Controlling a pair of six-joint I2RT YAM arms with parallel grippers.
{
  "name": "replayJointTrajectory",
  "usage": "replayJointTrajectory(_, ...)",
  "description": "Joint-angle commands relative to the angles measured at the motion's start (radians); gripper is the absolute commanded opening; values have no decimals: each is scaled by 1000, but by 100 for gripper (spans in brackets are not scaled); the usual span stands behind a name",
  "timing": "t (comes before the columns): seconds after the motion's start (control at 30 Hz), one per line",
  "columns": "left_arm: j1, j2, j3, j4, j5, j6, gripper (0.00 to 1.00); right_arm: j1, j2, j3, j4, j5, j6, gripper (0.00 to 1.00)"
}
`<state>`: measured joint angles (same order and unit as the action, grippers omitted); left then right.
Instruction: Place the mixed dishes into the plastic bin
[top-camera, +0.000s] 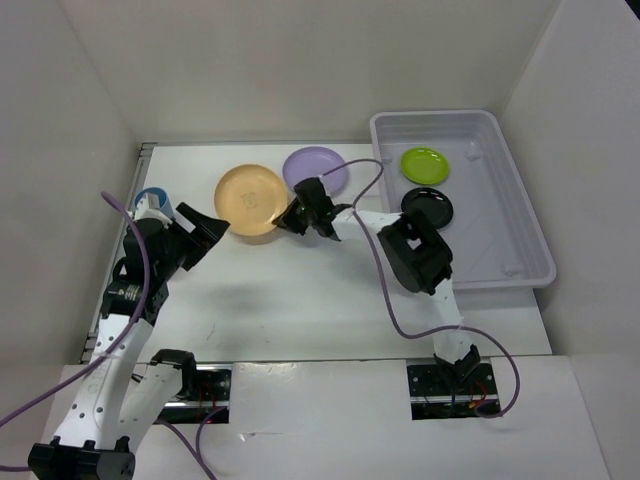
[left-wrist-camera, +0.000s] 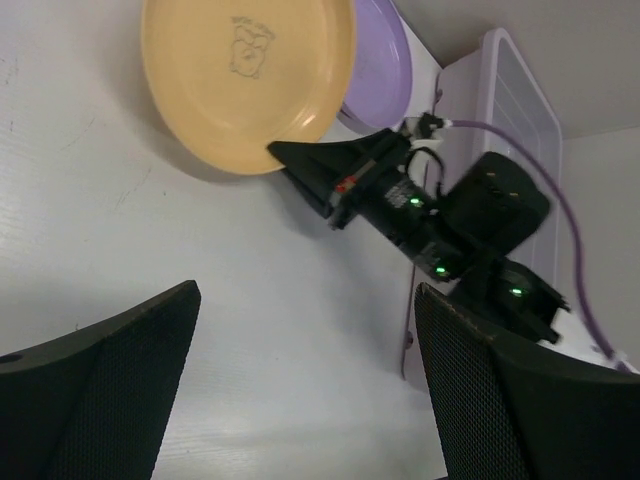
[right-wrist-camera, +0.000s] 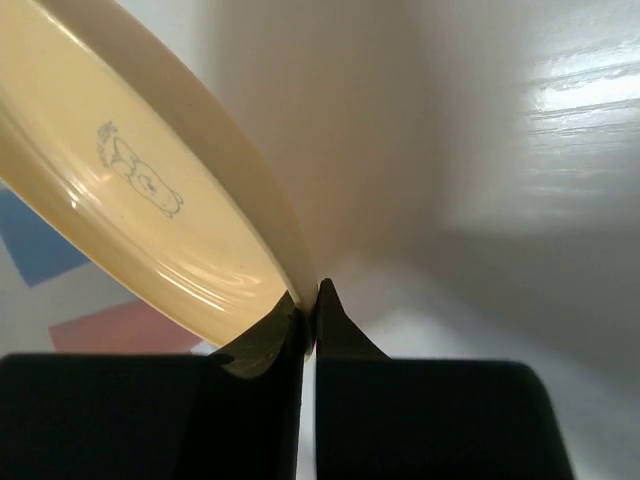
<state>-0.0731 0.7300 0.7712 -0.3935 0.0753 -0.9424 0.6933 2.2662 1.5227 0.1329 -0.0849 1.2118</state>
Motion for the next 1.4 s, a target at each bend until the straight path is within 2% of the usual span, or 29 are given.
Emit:
replayJointTrajectory(0.0, 7, -20, 14, 22, 0, 24, 94, -55, -282, 24, -55, 92, -150, 0)
replayJointTrajectory(0.13, 7, -11, 14, 31, 23, 24, 94, -219, -515, -109, -114, 17, -214, 0)
replayJointTrajectory(0.17, 7, -11, 14, 31, 23, 24, 94, -303, -613, -145, -130, 17, -231, 0)
replayJointTrajectory(0.27, 7, -11, 23, 31, 14, 33, 94, -469, -746, -295, -168, 2, -251, 0)
replayJointTrajectory(0.3, 7, -11, 23, 31, 14, 33, 94, -582, -799, -326, -180, -7, -262, 0)
replayJointTrajectory(0.4, 7, 8, 23, 42, 24, 33, 94, -766, -815, -410, -199, -76, -271, 0)
replayJointTrajectory(0.5, -4, 19, 33, 51, 34, 33, 94, -889, -780, -475, -190, -144, -253, 0)
replayJointTrajectory(0.6, -4, 29, 43, 51, 34, 42, 94, -945, -780, -562, -130, -170, -209, 0)
replayJointTrajectory(0.73, -13, 29, 43, 51, 34, 42, 94, -986, -780, -582, -190, -113, -195, 0)
replayJointTrajectory(0.87, -13, 39, 43, 51, 34, 42, 94, -1061, -780, -627, -181, -122, -155, 0)
replayJointTrajectory(1.0, -13, 39, 43, 51, 34, 42, 94, -1075, -757, -616, -214, -93, -132, 0)
replayJointTrajectory(1.07, -13, 39, 43, 51, 43, 42, 94, -1086, -735, -607, -205, -82, -118, 6)
replayJointTrajectory(1.37, -13, 39, 43, 51, 43, 42, 94, -1086, -594, -587, -176, -114, -98, 1)
